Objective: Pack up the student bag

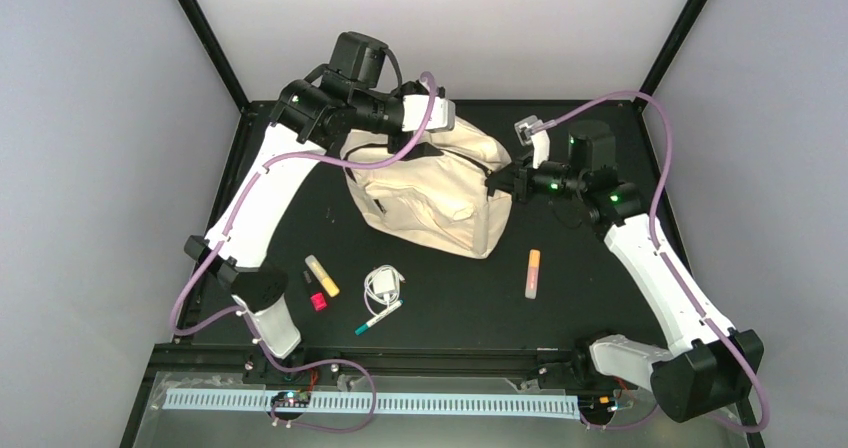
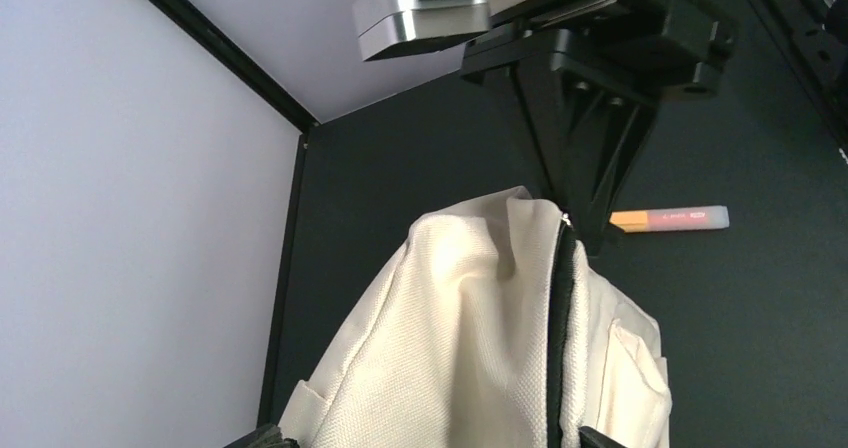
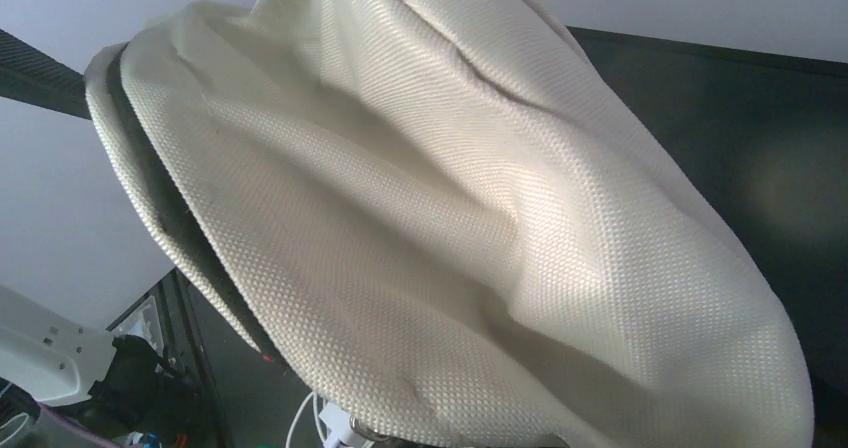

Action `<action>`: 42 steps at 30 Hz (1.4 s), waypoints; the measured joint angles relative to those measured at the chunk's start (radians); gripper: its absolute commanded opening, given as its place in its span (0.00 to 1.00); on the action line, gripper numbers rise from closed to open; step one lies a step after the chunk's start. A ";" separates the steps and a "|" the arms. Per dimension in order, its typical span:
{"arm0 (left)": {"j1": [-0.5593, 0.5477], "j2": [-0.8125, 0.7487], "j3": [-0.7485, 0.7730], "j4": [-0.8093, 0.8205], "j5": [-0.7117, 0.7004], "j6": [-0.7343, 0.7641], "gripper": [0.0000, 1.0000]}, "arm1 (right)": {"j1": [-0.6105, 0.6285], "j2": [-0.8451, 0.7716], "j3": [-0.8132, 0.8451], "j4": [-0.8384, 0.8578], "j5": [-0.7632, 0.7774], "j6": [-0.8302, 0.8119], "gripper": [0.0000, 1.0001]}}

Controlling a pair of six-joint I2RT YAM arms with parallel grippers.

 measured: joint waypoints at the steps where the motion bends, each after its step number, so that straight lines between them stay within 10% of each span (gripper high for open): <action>1: 0.000 0.007 0.003 0.001 -0.002 -0.008 0.81 | 0.001 -0.005 0.000 -0.005 0.000 -0.003 0.01; 12: -0.010 0.023 0.104 -0.068 0.080 -0.120 0.93 | 0.001 -0.023 0.000 -0.043 0.002 -0.030 0.01; 20: -0.021 -0.002 0.012 -0.021 0.021 -0.209 0.65 | 0.002 -0.023 -0.001 -0.043 0.003 -0.038 0.01; 27: -0.055 0.013 -0.195 0.045 -0.094 -0.185 0.97 | 0.003 -0.023 -0.020 -0.041 0.025 -0.041 0.01; 36: -0.111 -0.066 -0.372 0.114 -0.136 -0.081 0.99 | 0.005 -0.024 -0.024 -0.043 0.035 -0.042 0.01; 39: -0.125 -0.072 -0.410 0.154 -0.168 -0.047 0.81 | 0.005 -0.031 -0.024 -0.040 0.035 -0.041 0.01; 42: -0.146 -0.072 -0.424 0.193 -0.229 -0.021 0.26 | 0.005 -0.047 -0.024 -0.040 0.036 -0.041 0.01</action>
